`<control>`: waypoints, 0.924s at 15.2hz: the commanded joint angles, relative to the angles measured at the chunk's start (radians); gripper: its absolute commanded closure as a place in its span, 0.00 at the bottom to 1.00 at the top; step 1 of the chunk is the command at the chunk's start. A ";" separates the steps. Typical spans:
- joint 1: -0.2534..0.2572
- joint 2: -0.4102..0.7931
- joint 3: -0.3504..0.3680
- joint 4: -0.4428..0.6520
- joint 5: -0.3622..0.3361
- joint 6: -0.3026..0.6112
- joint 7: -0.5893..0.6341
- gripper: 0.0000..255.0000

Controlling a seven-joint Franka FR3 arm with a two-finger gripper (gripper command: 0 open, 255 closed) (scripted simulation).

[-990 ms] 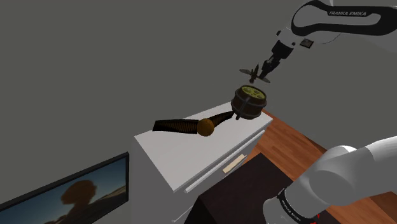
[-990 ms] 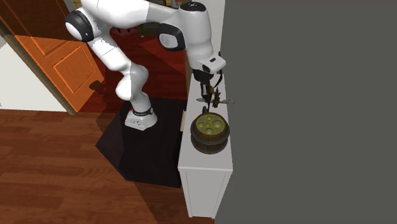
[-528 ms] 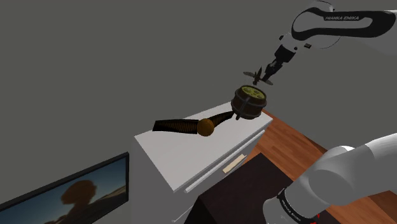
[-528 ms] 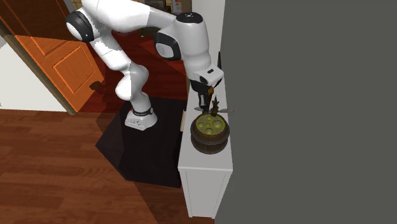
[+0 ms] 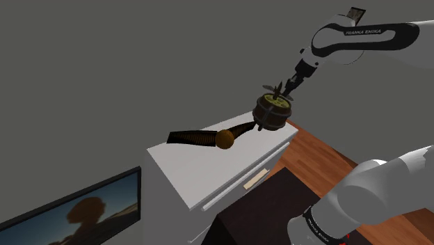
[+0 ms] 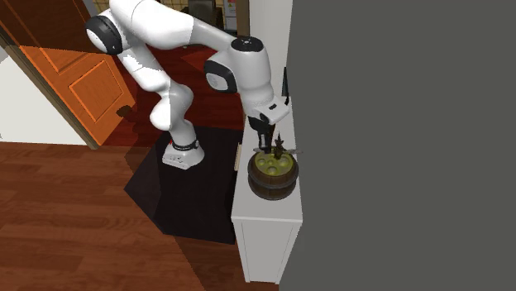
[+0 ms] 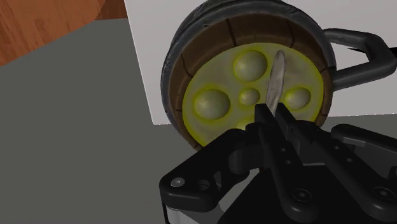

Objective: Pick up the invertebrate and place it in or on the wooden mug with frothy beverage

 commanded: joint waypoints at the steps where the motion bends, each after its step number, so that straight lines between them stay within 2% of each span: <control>1: -0.001 0.005 -0.005 -0.023 0.000 0.027 -0.005 1.00; 10: 0.000 0.009 -0.008 -0.039 0.000 0.046 -0.006 1.00; 11: 0.000 0.009 -0.008 -0.039 0.000 0.046 -0.006 0.00; 14: 0.000 0.007 -0.007 -0.041 0.000 0.046 -0.005 0.00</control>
